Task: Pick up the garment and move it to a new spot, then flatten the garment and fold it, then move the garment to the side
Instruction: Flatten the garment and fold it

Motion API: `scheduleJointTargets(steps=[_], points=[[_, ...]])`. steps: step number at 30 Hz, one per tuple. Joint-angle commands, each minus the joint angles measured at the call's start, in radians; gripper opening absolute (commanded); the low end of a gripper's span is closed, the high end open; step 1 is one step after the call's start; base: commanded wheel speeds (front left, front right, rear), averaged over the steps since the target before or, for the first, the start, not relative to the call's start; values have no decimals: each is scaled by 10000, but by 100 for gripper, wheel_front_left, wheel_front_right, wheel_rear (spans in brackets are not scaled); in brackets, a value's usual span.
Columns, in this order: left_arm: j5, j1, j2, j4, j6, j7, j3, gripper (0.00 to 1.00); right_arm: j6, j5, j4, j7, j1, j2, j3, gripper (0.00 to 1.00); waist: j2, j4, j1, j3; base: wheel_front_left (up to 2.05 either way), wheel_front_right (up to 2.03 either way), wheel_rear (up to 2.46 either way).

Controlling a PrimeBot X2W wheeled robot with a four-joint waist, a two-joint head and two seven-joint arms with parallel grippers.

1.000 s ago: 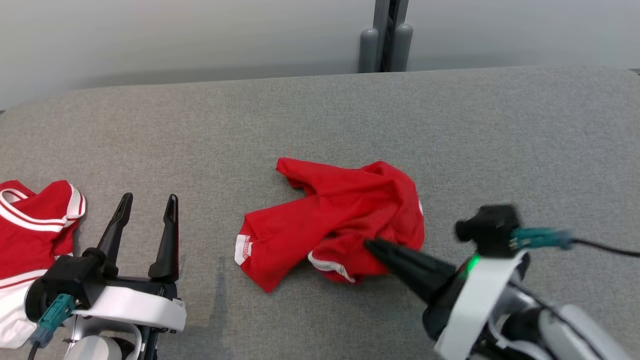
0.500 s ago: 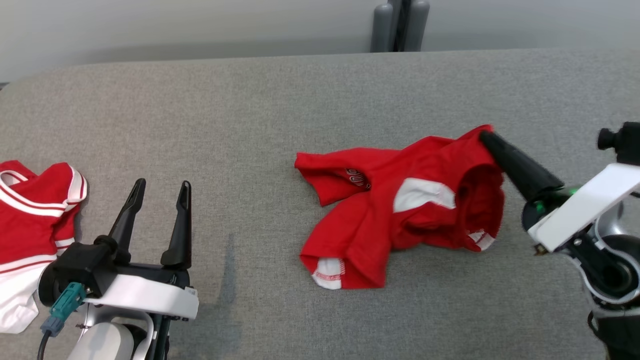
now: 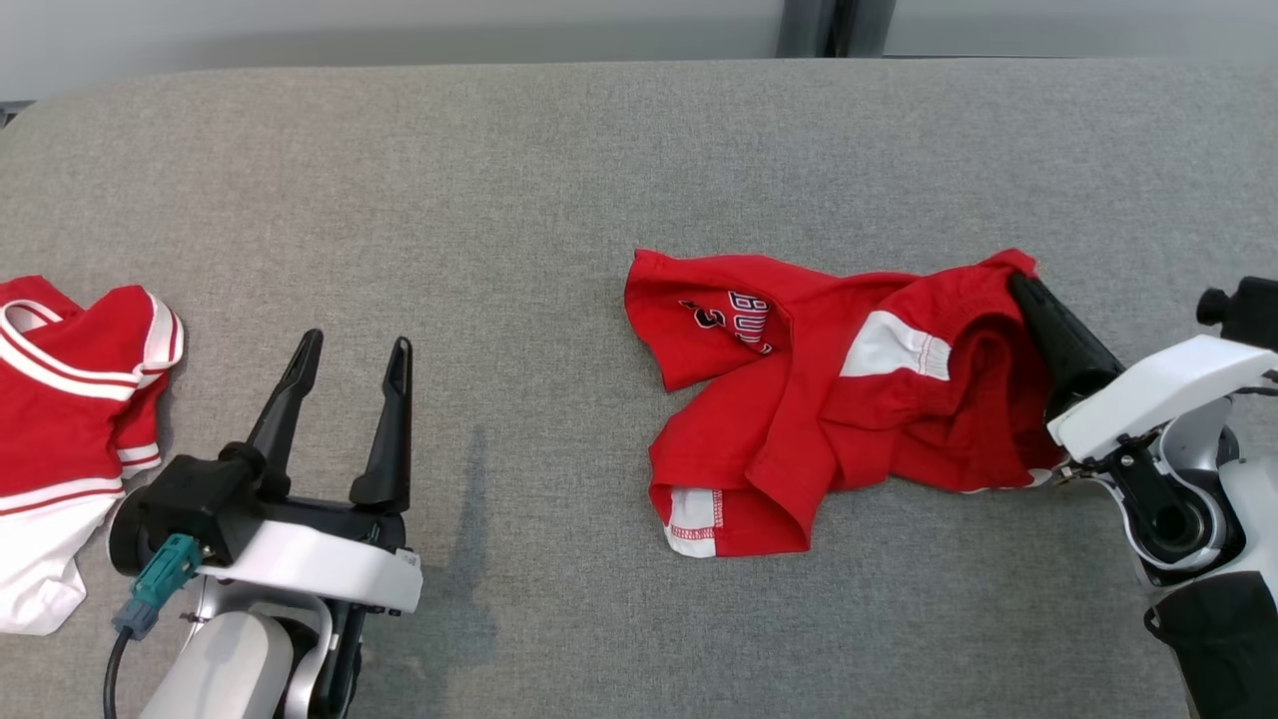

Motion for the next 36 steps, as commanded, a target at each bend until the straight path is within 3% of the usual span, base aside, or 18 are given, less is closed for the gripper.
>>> scheduleJointTargets(steps=[1,11,14,16,17,26,36], points=[[19,-210,42,44,-82,-66,7,100,20,119,102,-226,-68,-121,56,100,0,7,0,-28,0,0,0],[-197,168,26,355,-27,-187,119,100,20,24,45,-2238,867,-435,242,100,0,-131,0,-725,0,0,0],[-235,329,81,375,26,-215,184,100,20,-718,-261,-3019,1202,-564,62,100,0,-211,0,-930,0,0,0],[-222,412,152,351,88,-230,236,100,20,-1739,-406,-3511,1328,-734,-73,100,0,-278,0,-1066,0,0,0],[-257,517,163,322,130,-216,257,100,22,-2443,-720,-3759,1443,-506,-278,100,0,-339,0,-1210,0,0,0],[-200,1019,420,59,398,-4,278,100,19,-6099,-2480,-3317,2566,511,-1149,100,0,-452,0,-1907,0,0,0],[-213,1687,524,-340,703,269,206,100,19,-7681,-3839,-2464,4141,1472,-1548,100,0,-451,0,-2390,0,0,0]])
